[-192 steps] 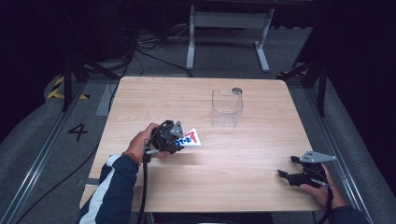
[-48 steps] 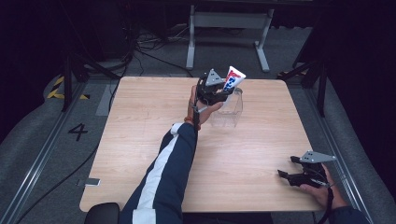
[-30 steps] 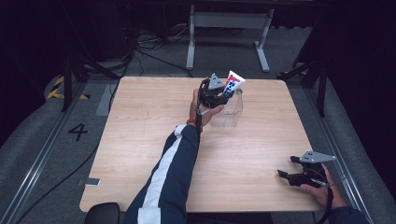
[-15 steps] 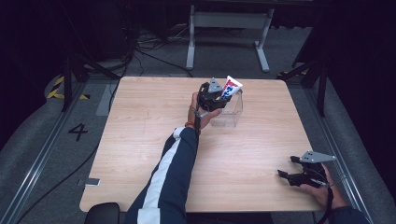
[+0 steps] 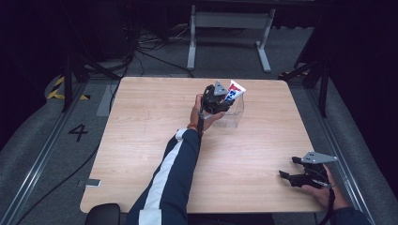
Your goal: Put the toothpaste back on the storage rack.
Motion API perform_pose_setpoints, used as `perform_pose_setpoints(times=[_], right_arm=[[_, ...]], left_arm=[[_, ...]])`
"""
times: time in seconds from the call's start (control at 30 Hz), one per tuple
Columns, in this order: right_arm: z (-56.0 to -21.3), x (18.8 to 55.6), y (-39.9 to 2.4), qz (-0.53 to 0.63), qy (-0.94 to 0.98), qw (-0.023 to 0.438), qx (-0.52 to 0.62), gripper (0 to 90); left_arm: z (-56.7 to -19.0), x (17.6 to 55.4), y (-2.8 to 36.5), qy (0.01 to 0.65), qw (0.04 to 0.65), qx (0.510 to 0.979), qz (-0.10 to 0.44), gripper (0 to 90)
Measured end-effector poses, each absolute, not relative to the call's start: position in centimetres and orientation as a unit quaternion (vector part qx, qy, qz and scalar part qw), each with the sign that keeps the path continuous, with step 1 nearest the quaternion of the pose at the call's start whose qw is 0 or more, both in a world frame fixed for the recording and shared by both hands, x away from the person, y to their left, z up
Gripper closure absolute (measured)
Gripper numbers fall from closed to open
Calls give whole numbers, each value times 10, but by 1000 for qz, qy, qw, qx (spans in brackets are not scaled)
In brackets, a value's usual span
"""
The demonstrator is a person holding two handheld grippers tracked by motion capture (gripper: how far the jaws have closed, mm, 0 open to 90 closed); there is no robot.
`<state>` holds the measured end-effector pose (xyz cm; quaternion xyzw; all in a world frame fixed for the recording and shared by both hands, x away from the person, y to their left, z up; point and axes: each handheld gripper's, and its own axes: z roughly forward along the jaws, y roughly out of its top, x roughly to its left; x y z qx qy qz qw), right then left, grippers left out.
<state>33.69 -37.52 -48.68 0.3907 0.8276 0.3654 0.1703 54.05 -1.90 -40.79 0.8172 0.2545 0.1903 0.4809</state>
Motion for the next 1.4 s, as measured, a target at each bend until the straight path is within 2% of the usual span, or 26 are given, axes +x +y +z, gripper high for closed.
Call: perform_pose_setpoints(times=[1.4], right_arm=[[-487,337,-375,365,828,170,391,154]], left_arm=[[-419,544,-19,252,448,841,169,603]])
